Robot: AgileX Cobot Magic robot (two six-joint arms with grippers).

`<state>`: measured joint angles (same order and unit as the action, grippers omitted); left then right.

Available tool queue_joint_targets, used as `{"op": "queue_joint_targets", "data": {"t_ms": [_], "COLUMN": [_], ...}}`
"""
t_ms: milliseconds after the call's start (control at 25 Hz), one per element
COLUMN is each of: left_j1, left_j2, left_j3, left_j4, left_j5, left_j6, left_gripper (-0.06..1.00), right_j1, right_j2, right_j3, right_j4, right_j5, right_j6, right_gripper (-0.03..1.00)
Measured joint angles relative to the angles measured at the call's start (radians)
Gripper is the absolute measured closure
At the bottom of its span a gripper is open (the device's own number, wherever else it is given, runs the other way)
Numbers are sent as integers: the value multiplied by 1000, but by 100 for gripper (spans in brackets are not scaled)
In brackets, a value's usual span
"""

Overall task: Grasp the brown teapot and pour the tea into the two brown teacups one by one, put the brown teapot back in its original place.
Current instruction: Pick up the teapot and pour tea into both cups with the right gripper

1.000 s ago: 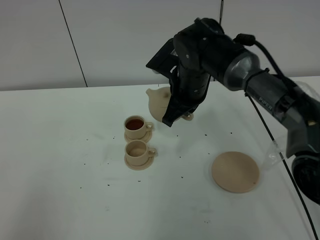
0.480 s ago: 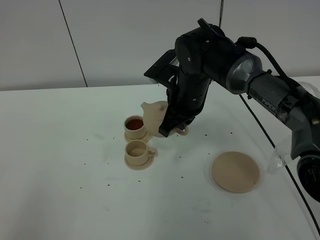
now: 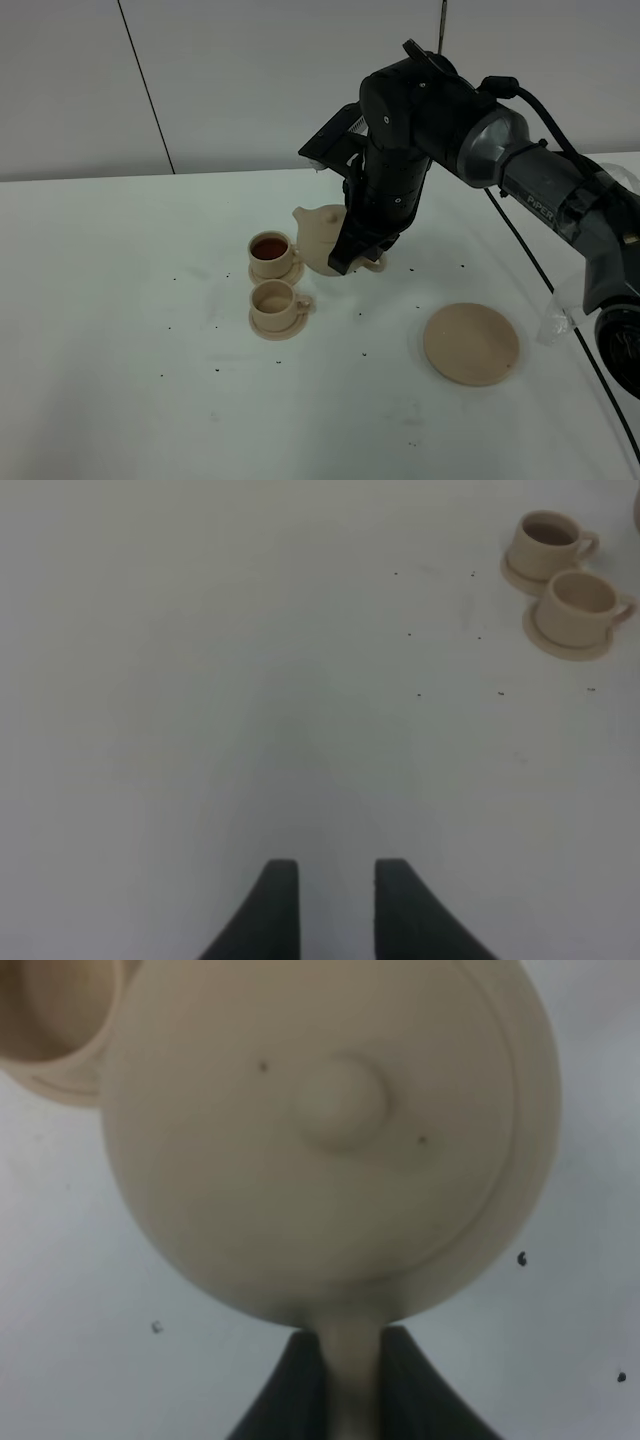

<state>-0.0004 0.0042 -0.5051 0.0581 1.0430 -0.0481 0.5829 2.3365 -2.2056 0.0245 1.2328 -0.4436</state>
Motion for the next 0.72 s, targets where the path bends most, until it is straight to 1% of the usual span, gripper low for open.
{"op": "queue_joint_targets", "data": {"t_ms": [720], "left_j1": [0], "left_j2": [0], "left_j3": [0], "left_j4": [0], "left_j5": [0], "left_j6": [0], "left_gripper": [69], "right_j1": [1], "right_j2": [0], "right_j3": [0], "right_j4": [0], "right_j5": [-1], "right_j6": [-3], "right_gripper": [87]}}
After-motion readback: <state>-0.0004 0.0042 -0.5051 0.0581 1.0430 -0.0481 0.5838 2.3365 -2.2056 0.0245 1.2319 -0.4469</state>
